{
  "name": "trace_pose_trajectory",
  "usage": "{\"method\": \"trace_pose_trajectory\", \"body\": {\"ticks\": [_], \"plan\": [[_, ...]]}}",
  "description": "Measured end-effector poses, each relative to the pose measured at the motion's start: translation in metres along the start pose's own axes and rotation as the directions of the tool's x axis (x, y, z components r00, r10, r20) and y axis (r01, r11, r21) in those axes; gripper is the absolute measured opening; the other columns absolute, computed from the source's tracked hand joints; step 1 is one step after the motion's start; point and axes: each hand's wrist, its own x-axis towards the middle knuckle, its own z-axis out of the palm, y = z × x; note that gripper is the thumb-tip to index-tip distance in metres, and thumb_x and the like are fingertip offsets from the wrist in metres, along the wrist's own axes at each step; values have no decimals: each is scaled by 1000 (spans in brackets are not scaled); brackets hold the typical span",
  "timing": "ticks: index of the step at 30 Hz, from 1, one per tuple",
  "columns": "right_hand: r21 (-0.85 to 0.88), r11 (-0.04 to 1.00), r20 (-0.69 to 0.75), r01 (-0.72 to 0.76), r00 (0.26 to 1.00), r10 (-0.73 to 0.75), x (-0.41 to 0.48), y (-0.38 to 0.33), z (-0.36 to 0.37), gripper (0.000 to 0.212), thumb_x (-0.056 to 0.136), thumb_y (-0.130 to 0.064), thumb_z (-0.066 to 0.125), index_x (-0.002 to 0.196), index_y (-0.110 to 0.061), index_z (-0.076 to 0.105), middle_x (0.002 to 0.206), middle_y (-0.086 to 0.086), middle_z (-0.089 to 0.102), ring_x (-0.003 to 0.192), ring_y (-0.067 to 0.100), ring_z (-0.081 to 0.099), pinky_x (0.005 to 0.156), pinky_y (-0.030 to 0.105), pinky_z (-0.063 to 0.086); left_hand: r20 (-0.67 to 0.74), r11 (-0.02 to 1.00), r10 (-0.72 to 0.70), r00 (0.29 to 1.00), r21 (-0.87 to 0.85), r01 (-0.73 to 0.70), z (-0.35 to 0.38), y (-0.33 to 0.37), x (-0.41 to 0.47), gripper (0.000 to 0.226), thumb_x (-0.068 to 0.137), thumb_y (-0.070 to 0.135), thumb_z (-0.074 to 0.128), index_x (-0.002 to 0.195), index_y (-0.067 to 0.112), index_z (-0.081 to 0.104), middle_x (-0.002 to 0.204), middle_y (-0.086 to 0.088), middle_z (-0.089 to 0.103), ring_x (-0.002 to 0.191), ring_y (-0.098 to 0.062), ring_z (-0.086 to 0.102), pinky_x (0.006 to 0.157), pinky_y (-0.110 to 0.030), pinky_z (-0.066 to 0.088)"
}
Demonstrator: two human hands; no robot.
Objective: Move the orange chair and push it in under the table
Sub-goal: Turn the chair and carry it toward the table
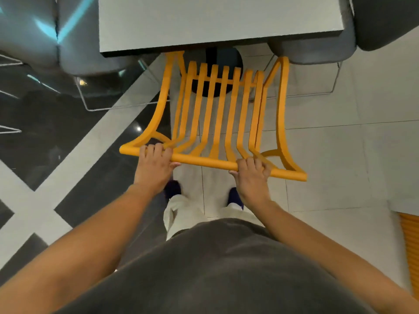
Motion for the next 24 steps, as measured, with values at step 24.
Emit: {"method": "trace_pose_trajectory", "body": {"ticks": [24], "plan": [[-77, 970, 18, 229, 973, -229, -76, 83, -2, 29, 90, -39, 55, 107, -16, 59, 96, 7, 60, 91, 28, 52, 87, 47, 40, 79, 969, -116, 990, -208, 130, 6, 97, -112, 53, 94, 54, 29, 107, 15, 62, 91, -12, 57, 82, -30, 50, 78, -45, 40]]}}
